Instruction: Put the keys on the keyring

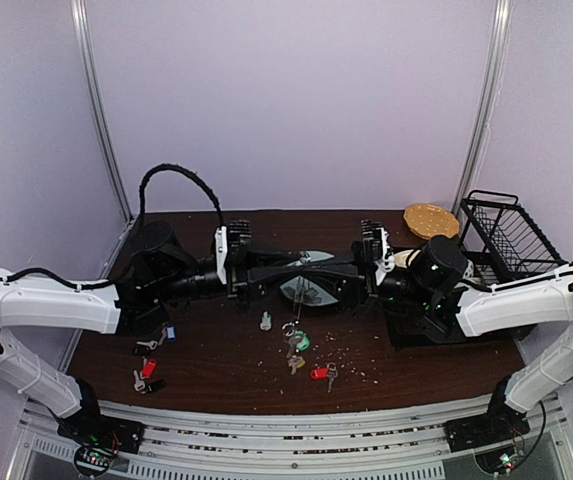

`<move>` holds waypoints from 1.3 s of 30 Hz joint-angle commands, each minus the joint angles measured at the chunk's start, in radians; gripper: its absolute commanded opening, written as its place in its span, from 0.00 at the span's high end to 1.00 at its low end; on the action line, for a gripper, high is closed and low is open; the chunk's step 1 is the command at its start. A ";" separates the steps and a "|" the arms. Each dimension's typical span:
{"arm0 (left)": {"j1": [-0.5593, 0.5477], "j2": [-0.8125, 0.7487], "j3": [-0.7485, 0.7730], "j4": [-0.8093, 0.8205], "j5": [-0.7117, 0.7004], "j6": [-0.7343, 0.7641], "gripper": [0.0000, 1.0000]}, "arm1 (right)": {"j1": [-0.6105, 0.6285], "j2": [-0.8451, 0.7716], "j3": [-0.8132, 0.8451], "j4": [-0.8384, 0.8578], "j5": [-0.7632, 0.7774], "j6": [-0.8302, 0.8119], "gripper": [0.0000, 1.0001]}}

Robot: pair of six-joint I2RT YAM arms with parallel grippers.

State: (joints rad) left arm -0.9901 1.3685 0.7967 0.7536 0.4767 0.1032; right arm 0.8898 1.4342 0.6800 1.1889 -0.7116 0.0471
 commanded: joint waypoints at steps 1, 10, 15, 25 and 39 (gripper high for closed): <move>0.003 0.016 0.007 -0.021 -0.010 0.007 0.70 | 0.004 -0.043 0.008 0.057 0.002 -0.012 1.00; 0.019 -0.037 -0.086 0.112 0.007 -0.048 0.62 | 0.004 -0.037 0.007 0.063 0.001 -0.004 1.00; 0.039 -0.034 -0.075 0.124 0.071 -0.088 0.74 | 0.004 -0.038 0.008 0.054 -0.004 -0.006 1.00; 0.051 -0.043 -0.033 0.134 0.150 -0.137 0.56 | 0.003 -0.041 0.006 0.039 0.000 -0.016 1.00; 0.060 0.008 0.018 0.033 0.080 -0.087 0.77 | 0.003 -0.052 0.001 0.033 0.003 -0.019 1.00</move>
State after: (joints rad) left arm -0.9356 1.3533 0.7685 0.7872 0.5751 -0.0010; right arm 0.8906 1.4197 0.6800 1.1835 -0.7116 0.0322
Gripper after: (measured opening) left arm 0.235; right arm 0.016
